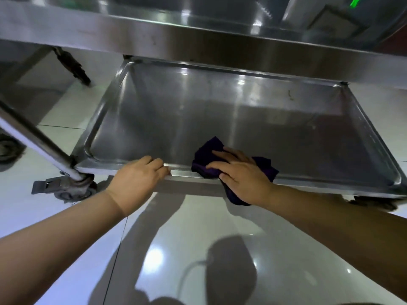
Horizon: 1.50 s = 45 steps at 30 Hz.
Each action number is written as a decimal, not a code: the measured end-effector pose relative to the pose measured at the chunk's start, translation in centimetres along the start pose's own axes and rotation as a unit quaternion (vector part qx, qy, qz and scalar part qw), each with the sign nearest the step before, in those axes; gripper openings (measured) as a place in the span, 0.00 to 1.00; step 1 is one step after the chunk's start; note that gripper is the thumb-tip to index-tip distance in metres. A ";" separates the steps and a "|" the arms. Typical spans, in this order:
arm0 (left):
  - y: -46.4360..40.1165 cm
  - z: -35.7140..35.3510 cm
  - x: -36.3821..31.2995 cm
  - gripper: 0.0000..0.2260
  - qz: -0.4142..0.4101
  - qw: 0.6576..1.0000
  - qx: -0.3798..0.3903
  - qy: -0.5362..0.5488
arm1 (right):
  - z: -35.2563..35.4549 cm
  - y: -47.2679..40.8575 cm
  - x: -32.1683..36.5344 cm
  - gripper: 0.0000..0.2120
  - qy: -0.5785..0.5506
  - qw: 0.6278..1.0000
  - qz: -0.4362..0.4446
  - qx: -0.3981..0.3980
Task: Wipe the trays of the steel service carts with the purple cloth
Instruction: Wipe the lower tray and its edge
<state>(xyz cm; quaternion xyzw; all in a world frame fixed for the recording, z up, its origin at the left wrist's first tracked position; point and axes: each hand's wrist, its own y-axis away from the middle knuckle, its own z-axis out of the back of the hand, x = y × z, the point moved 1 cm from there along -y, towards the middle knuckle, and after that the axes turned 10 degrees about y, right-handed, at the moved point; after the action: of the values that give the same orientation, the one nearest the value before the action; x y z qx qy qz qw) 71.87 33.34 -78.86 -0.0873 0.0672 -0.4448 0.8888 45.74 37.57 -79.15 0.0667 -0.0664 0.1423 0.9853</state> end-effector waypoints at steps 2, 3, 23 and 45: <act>-0.9 0.6 -0.3 0.21 -0.022 0.999 0.031 -0.014 | 0.1 2.3 -2.8 0.18 -0.002 0.999 -0.025 -0.020; -1.5 0.9 -0.5 0.23 -0.032 0.998 0.047 -0.015 | 0.1 3.5 -4.2 0.17 -0.002 0.999 -0.037 -0.032; -11.3 -6.0 -14.9 0.25 0.050 0.986 -0.079 0.135 | -0.1 17.6 -22.2 0.15 0.044 0.931 -0.326 -0.155; -9.5 -8.1 -12.7 0.17 0.127 0.955 -0.167 0.208 | 2.5 -1.2 -26.3 0.23 0.123 0.980 -0.147 -0.046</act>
<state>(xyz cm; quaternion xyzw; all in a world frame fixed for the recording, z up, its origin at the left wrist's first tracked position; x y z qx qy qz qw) 55.30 37.13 -84.16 -0.1303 0.3345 -0.3193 0.8770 20.81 28.89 -80.82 0.0119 0.0593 -0.0006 0.9982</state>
